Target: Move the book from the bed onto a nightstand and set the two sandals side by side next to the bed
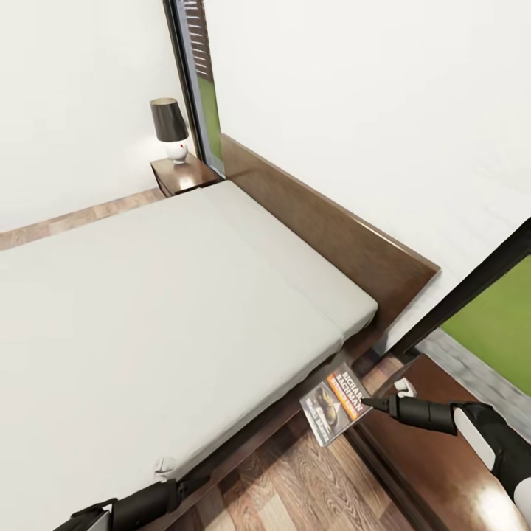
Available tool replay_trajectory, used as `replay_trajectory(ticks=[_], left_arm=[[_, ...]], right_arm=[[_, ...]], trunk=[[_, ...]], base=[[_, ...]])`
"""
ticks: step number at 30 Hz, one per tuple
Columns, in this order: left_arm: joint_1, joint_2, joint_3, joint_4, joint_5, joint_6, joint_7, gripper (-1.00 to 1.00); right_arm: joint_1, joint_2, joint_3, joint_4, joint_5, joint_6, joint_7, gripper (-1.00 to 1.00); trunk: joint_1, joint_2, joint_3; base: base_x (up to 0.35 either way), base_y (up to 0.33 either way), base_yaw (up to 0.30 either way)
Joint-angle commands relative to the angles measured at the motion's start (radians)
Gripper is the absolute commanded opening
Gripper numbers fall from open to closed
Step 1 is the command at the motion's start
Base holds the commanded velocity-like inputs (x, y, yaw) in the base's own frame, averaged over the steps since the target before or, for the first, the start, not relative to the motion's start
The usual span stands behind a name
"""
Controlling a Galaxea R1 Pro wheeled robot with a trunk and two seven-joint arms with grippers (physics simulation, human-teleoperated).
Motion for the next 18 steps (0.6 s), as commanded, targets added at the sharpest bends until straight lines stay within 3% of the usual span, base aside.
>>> replay_trajectory(ticks=[1,18], left_arm=[[-0.001,0.001,-0.007,0.002,0.005,0.005,-0.003,1.00],[-0.001,-0.015,-0.007,0.006,-0.004,-0.012,-0.003,1.00]], right_arm=[[-0.001,-0.001,0.004,0.009,-0.007,0.006,-0.001,-1.00],[-0.001,-0.002,0.002,0.069,-0.005,0.008,0.004,-1.00]], trunk=[[0.000,-0.001,0.001],[0.000,-0.001,0.029]], base=[[0.000,0.000,0.000],[0.000,0.000,0.000]])
